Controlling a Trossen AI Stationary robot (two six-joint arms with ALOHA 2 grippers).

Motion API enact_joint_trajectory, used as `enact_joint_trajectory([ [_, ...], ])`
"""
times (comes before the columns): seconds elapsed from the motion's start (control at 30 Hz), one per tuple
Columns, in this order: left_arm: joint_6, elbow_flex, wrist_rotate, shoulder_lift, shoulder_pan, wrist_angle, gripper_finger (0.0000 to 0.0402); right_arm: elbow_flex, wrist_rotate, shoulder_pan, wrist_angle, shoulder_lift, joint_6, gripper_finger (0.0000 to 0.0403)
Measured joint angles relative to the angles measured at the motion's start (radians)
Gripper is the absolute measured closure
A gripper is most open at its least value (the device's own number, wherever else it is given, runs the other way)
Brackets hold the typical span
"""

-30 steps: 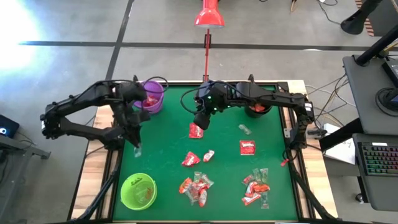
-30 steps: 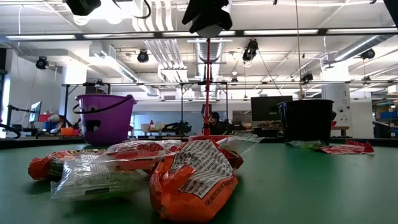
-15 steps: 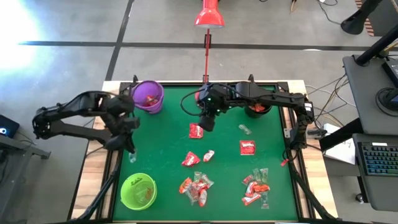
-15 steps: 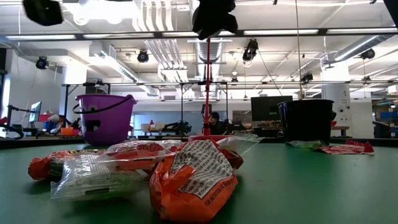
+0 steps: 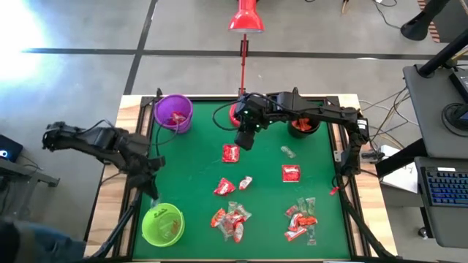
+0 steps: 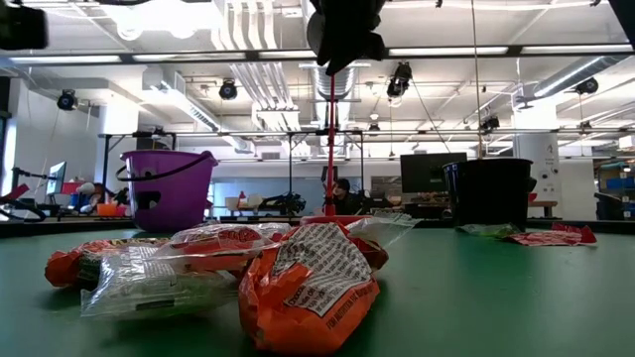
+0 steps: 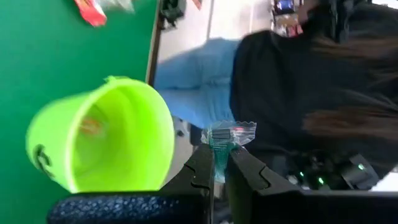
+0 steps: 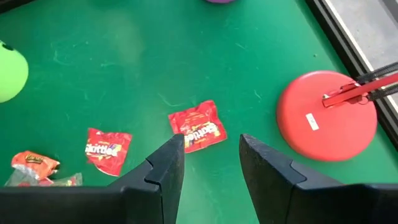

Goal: Sort candy
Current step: Put the blue gummy into the light green bucket

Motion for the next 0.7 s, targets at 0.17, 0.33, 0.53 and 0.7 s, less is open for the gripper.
enact_joint_trajectory([
  [0.17, -0.087, -0.009, -0.091, 0.028, -0.154, 0.128, 0.04, 0.0, 0.001, -0.023, 0.0, 0.0, 0.001, 0.0262],
  [0.33, -0.117, -0.003, -0.151, 0.089, -0.249, 0.176, 0.04, -0.001, 0.001, -0.031, 0.0, 0.0, 0.001, 0.0262],
  [0.53, -0.123, -0.003, -0.142, 0.164, -0.284, 0.122, 0.0399, -0.001, 0.0, -0.031, -0.018, 0.0, 0.003, 0.0265],
  [0.7, -0.116, -0.002, -0.142, 0.193, -0.284, 0.122, 0.0375, -0.001, -0.001, -0.031, -0.057, 0.0, 0.014, 0.0269],
])
